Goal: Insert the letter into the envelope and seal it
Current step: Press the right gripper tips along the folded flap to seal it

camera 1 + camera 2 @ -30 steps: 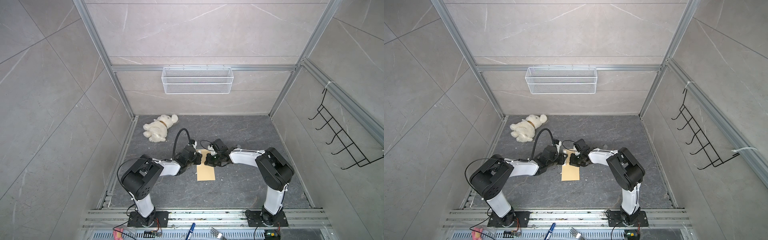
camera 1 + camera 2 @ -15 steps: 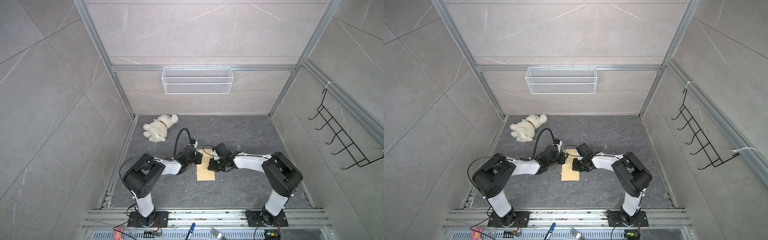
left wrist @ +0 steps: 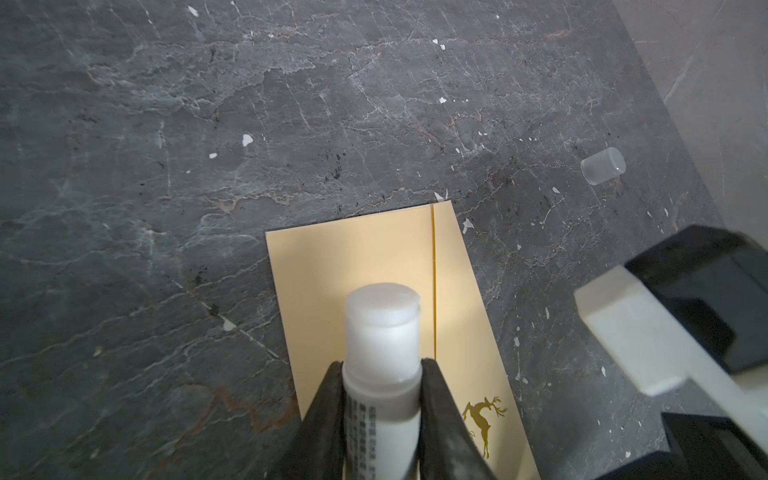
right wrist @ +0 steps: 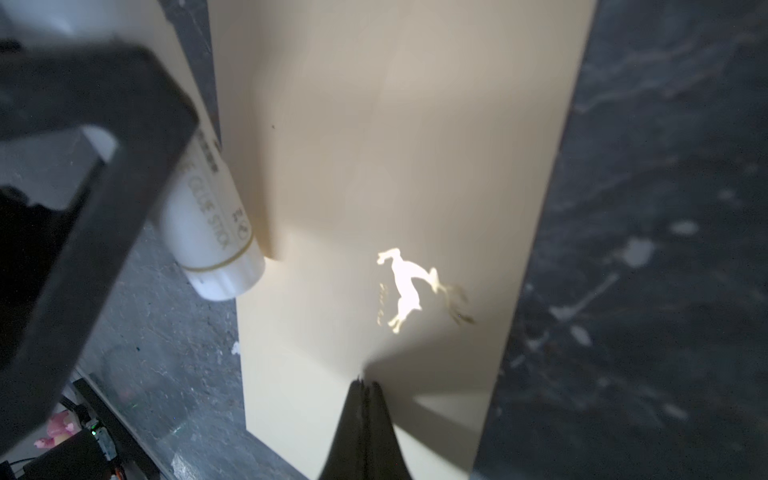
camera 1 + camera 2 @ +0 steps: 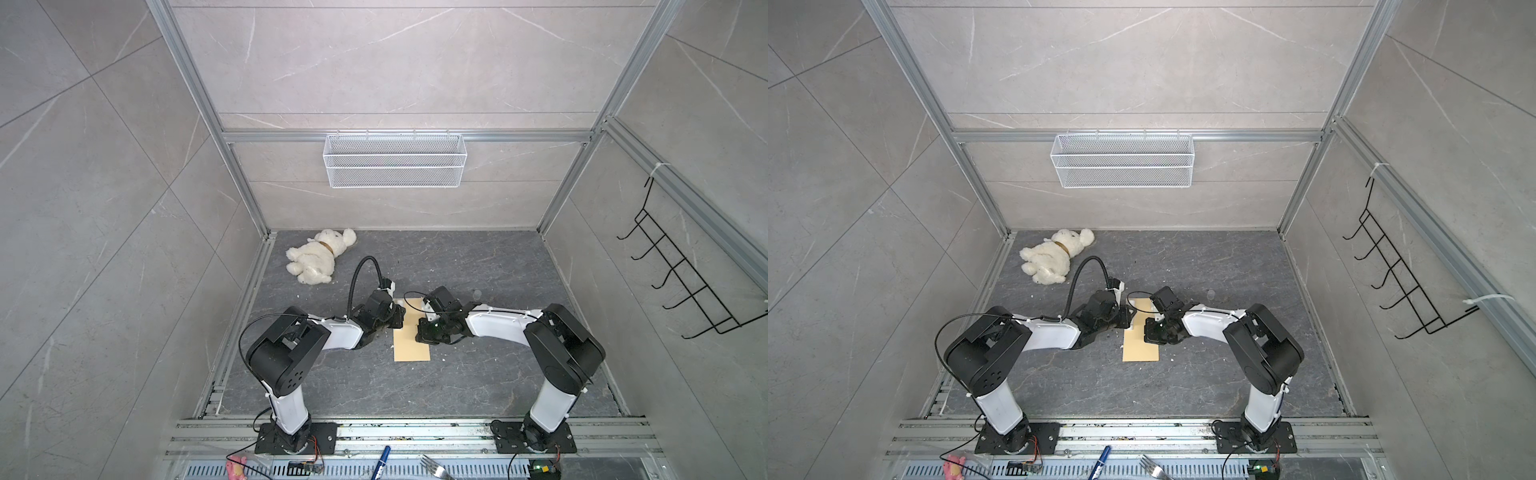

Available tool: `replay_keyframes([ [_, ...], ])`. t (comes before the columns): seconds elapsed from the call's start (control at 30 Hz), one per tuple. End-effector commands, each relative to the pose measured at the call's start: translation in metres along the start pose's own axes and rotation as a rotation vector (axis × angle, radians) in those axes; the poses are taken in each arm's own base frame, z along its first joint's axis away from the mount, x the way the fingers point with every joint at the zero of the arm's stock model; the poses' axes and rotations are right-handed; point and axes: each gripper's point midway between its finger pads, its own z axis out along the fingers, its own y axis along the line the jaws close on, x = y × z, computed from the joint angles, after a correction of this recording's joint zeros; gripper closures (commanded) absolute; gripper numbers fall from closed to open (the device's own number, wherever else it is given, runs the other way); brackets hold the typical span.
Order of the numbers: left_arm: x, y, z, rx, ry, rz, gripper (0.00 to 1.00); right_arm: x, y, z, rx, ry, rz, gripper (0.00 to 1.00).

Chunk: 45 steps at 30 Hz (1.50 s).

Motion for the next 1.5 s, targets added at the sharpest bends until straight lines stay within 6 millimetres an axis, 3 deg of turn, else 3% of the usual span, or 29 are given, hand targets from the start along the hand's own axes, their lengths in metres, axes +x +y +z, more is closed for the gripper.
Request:
replay_keyframes([
  [0.0, 0.000, 0.001, 0.001, -0.013, -0.002, -0.005, 1.00, -0.013, -0.011, 0.012, 0.046, 0.008, 0.028, 1.00],
  [0.23, 0.000, 0.002, -0.002, -0.014, -0.004, -0.004, 1.00, -0.039, -0.013, 0.019, 0.031, 0.000, 0.052, 1.00],
  [0.47, 0.000, 0.002, -0.004, -0.016, -0.005, -0.003, 1.00, -0.066, -0.033, 0.017, 0.058, -0.022, 0.091, 1.00],
  [0.63, -0.002, 0.001, -0.005, -0.015, -0.008, -0.005, 1.00, -0.070, -0.031, 0.017, 0.036, -0.023, 0.089, 1.00],
  [0.8, -0.002, 0.002, -0.004, -0.019, -0.008, -0.003, 1.00, -0.057, -0.019, 0.019, -0.028, -0.007, 0.075, 1.00],
  [1.03, -0.002, 0.001, -0.002, -0.016, -0.005, -0.004, 1.00, -0.023, -0.001, 0.019, -0.003, 0.044, -0.032, 1.00],
  [1.47, 0.000, 0.003, 0.000, -0.023, 0.000, -0.008, 1.00, 0.031, -0.036, 0.001, 0.077, 0.082, -0.004, 1.00],
])
